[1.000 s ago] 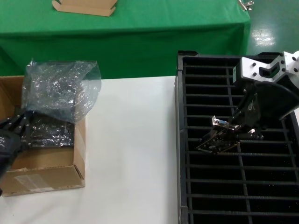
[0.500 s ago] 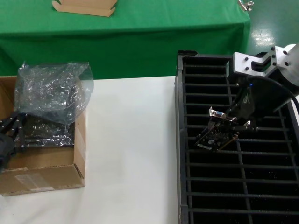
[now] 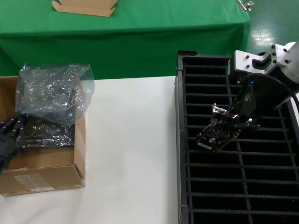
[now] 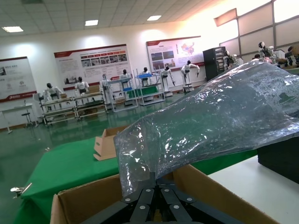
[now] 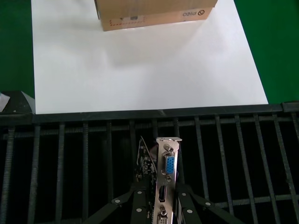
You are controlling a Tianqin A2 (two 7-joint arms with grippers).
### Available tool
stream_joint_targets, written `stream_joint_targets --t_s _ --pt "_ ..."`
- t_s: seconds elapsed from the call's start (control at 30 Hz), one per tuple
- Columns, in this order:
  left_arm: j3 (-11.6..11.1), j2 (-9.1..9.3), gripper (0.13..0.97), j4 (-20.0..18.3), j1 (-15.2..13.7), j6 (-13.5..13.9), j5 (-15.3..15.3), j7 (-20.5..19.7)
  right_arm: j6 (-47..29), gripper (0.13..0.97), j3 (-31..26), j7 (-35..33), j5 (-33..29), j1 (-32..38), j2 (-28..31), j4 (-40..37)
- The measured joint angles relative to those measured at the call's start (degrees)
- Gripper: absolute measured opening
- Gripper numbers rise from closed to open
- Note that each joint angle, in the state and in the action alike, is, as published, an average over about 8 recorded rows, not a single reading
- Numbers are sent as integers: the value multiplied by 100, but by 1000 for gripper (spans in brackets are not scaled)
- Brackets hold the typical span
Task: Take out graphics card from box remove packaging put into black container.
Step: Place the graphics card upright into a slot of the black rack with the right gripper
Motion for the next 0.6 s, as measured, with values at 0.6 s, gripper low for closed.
stream_joint_targets --t_s 0.6 --pt "108 84 139 -2 -62 -92 64 -7 -14 206 179 -190 -77 10 87 -160"
